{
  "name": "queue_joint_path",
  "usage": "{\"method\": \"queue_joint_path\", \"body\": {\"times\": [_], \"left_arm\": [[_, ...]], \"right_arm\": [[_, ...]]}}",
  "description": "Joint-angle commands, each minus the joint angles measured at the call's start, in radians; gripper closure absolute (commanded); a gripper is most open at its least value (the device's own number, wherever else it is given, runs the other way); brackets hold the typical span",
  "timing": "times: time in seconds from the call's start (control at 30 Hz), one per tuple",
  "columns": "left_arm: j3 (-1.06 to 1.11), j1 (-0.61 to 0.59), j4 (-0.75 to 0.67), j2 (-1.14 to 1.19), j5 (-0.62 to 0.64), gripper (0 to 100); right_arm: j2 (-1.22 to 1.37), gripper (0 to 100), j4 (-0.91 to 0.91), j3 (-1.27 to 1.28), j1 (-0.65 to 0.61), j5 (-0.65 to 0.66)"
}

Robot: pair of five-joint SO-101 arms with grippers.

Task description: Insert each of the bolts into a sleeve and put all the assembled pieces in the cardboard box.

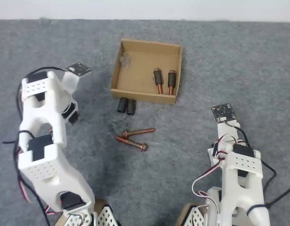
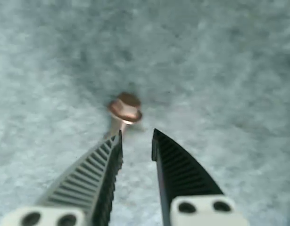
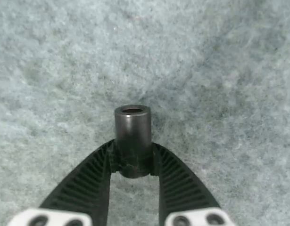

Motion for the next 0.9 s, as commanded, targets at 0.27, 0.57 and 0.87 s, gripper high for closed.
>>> {"method": "queue_joint_path", "body": {"times": [0.27, 0.57, 0.87], "left_arm": [[-0.005, 0.006, -0.173, 0.029, -0.008, 90], [-0.007, -0.021, -0.218, 0.101, -0.005, 91], [-0.036, -0.014, -0.068, 0.095, 0.048, 99]], "right_arm": [[-0.038, 99.1, -0.004, -0.005, 0.008, 0.008], [-0.038, 99.1, -0.004, -0.005, 0.007, 0.009], [-0.038, 99.1, -0.005, -0.005, 0.007, 0.006]]}}
